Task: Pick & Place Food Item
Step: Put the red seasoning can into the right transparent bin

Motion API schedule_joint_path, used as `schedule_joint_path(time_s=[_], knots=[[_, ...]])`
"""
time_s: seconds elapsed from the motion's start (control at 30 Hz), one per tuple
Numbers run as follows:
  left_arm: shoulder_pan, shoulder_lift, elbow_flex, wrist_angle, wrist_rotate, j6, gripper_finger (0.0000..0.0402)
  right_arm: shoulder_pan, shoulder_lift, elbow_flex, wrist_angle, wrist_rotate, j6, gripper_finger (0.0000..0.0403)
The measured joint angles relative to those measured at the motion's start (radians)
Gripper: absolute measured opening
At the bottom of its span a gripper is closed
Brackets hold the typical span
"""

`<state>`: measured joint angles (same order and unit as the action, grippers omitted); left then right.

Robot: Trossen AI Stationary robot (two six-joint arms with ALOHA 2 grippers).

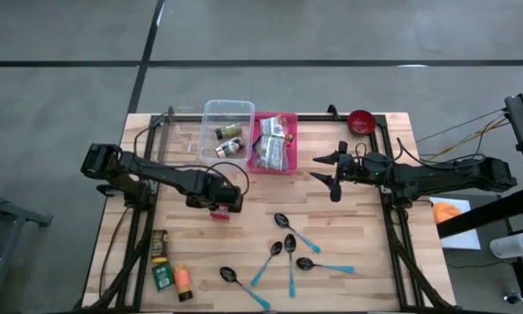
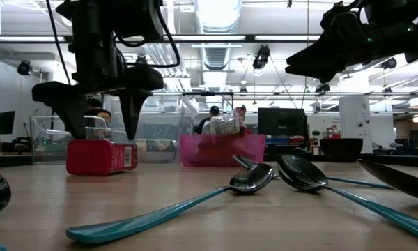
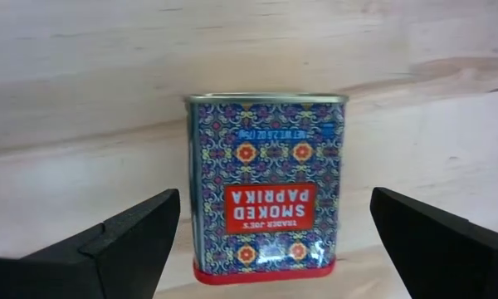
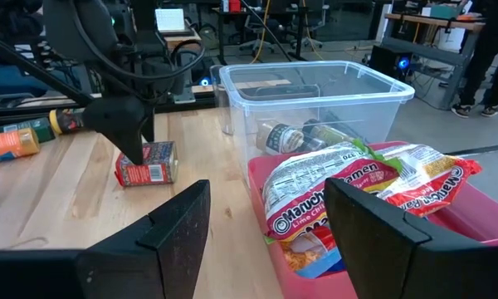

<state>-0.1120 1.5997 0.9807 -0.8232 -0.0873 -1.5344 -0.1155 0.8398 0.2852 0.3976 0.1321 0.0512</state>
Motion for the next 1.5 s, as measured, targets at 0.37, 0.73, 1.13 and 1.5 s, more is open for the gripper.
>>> schedule_joint_path(time_s=[0.37, 0.73, 1.13, 1.5], knots=[[0.0, 0.001, -0.076, 0.095, 0.0, -0.006, 0.0398, 0.0, 0.0, 0.0, 0.0, 0.0, -0.001, 0.0235], [0.0, 0.001, -0.112, 0.128, 0.012, -0.01, 0.0371, 0.0, 0.0, 0.0, 0.0, 0.0, -0.002, 0.0235], [0.0, 0.001, -0.112, 0.127, 0.012, -0.01, 0.0283, 0.0, 0.0, 0.0, 0.0, 0.0, 0.0, 0.0235], [0.0, 0.001, -0.112, 0.127, 0.012, -0.01, 0.0305, 0.0, 0.0, 0.0, 0.0, 0.0, -0.001, 0.0235]])
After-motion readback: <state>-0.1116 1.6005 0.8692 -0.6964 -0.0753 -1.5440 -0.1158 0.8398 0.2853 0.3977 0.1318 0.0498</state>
